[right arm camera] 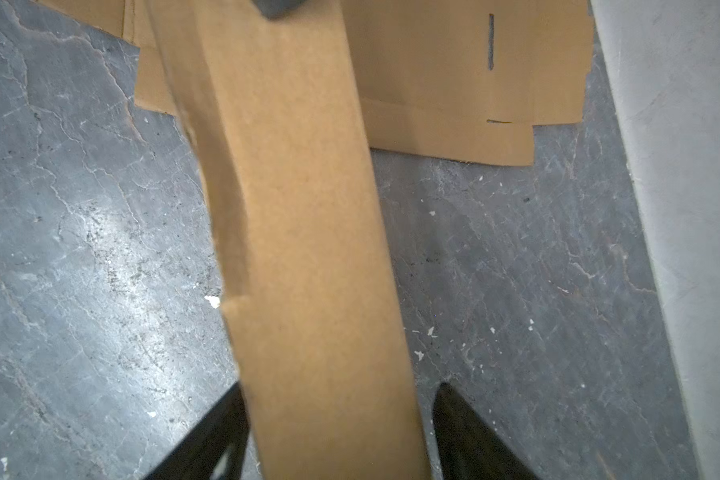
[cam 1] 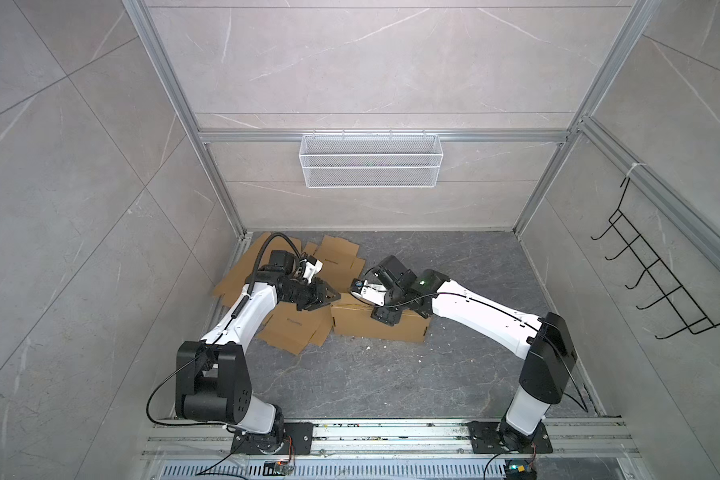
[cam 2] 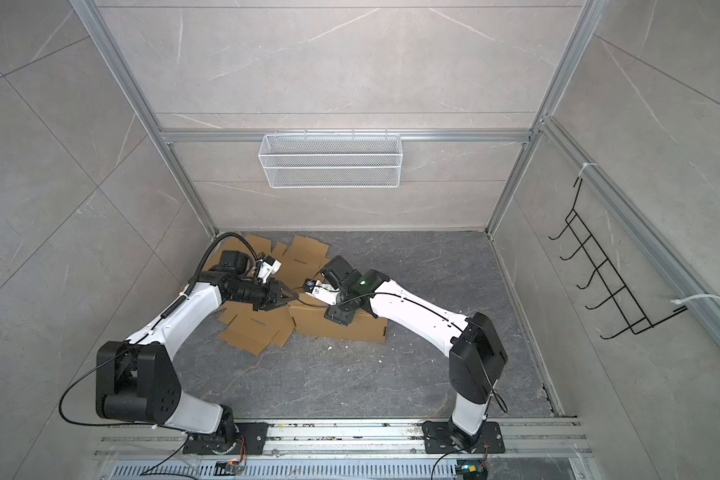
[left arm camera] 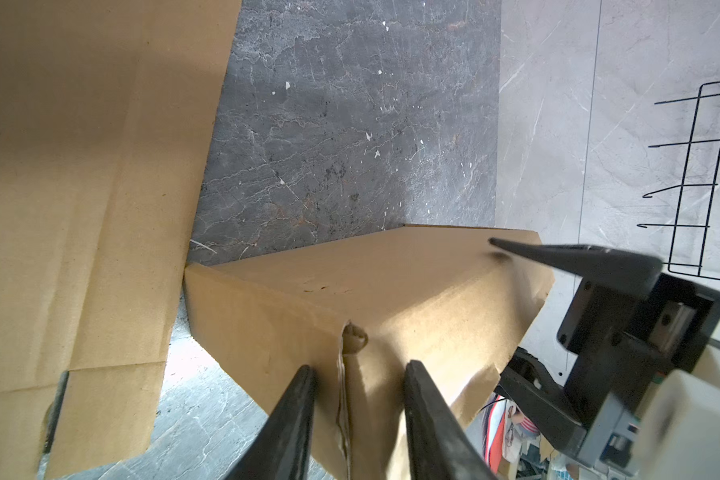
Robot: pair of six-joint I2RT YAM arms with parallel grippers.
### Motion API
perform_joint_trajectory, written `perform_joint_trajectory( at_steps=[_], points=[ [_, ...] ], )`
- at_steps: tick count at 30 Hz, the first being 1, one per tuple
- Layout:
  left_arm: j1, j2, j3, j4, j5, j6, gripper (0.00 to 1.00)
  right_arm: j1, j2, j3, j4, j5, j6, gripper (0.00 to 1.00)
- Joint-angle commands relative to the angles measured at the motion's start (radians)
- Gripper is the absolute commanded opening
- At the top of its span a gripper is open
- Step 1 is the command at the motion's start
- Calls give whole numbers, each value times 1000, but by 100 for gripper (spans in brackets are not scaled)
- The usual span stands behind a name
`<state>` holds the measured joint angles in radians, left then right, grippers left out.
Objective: Fold the paper box
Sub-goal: 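Grip the box's top edge with the right gripper while the left holds its end, then release the top edge with the right gripper and move it to the box's far end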
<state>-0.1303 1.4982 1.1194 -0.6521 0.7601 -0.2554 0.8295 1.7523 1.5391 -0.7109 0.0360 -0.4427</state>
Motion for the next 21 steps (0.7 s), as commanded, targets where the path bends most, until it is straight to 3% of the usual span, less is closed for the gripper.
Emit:
perform_joint_trajectory(
  at_steps=[1, 5, 9, 13, 16, 21],
  points=[
    [-11, 40, -37, -84, -81, 31, 34, -37, -133, -34, 81, -78, 141, 76],
    [-10, 38, -32, -78, -82, 26, 34, -106, -252, -128, 129, -110, 329, 78],
    [-11, 30, -27, -65, -82, 13, 34, -247, -357, -242, 92, -97, 667, 76],
    [-11, 21, -30, -52, -73, 1, 34, -432, -478, -393, 86, -302, 932, 72],
    [-11, 19, -30, -51, -73, -2, 34, -485, -506, -446, 117, -446, 1009, 71],
    [-10, 19, -30, -50, -76, -2, 34, -514, -458, -455, 94, -485, 992, 67]
  ],
)
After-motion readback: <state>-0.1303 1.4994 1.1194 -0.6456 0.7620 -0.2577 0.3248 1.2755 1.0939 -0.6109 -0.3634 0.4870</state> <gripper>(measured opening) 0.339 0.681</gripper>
